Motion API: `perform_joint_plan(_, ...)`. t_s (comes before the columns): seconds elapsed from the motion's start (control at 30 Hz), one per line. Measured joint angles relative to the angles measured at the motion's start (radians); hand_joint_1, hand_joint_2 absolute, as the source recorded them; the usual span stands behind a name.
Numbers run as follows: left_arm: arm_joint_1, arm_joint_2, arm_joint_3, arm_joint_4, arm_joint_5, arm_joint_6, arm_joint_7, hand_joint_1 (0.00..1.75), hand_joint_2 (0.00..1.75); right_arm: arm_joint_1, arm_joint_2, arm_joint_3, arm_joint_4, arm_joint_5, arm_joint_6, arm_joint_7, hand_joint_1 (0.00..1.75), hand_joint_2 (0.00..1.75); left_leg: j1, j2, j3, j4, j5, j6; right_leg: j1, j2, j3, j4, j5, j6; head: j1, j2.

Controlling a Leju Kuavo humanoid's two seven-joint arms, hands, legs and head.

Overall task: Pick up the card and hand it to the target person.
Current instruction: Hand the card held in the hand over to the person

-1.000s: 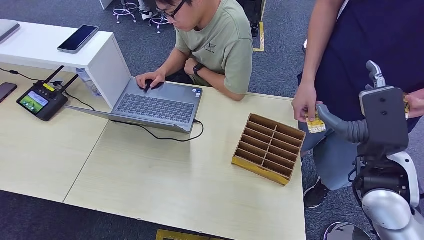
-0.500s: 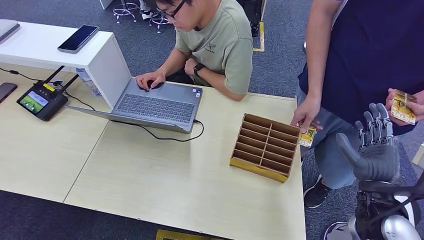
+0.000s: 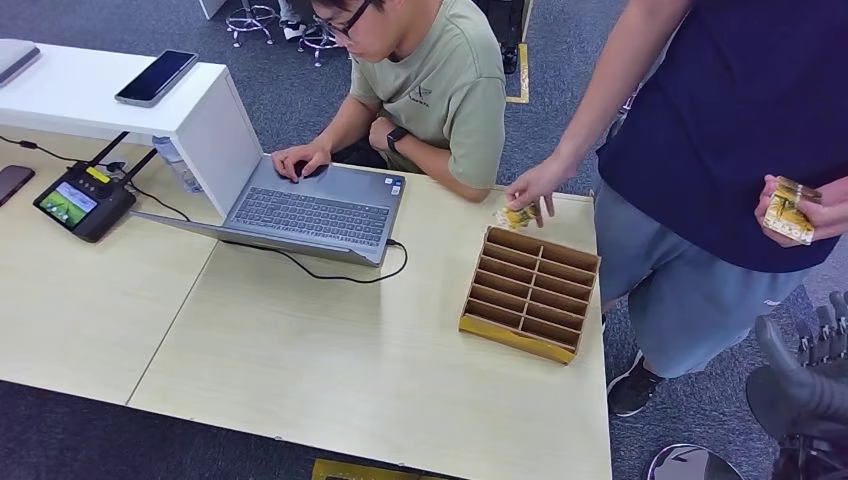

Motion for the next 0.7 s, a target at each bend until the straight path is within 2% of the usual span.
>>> perform_joint_plan(0.23, 0.000, 0.000, 0.000, 0.000, -0.011, -0.004, 0.007, 0.00, 0.00, 0.022, 0.004, -0.093, 0.234, -0.120, 0.121, -0.020, 0.00, 1.75, 0.000, 0.000, 0.000, 0.000, 0.000, 0.000, 0.000, 0.001, 0.000, 0.000, 0.000, 0.000, 0.000, 0.000)
perform_joint_plan(0.43, -0.001, 0.000, 0.000, 0.000, -0.019, -0.006, 0.013, 0.00, 0.00, -0.029, 0.026, -0.105, 0.579, -0.236, 0.326, -0.095, 0.00, 1.75, 0.000, 0.000, 0.000, 0.000, 0.000, 0.000, 0.000, 0.001, -0.001, 0.000, 0.000, 0.000, 0.000, 0.000)
perform_joint_plan(0.7, -0.002, 0.000, 0.000, 0.000, -0.020, -0.006, 0.018, 0.00, 0.00, -0.106, 0.077, -0.095, 0.985, -0.291, 0.445, -0.128, 0.00, 1.75, 0.000, 0.001, 0.000, 0.000, -0.001, 0.000, 0.000, 0.002, -0.001, 0.000, 0.000, 0.000, 0.000, 0.000)
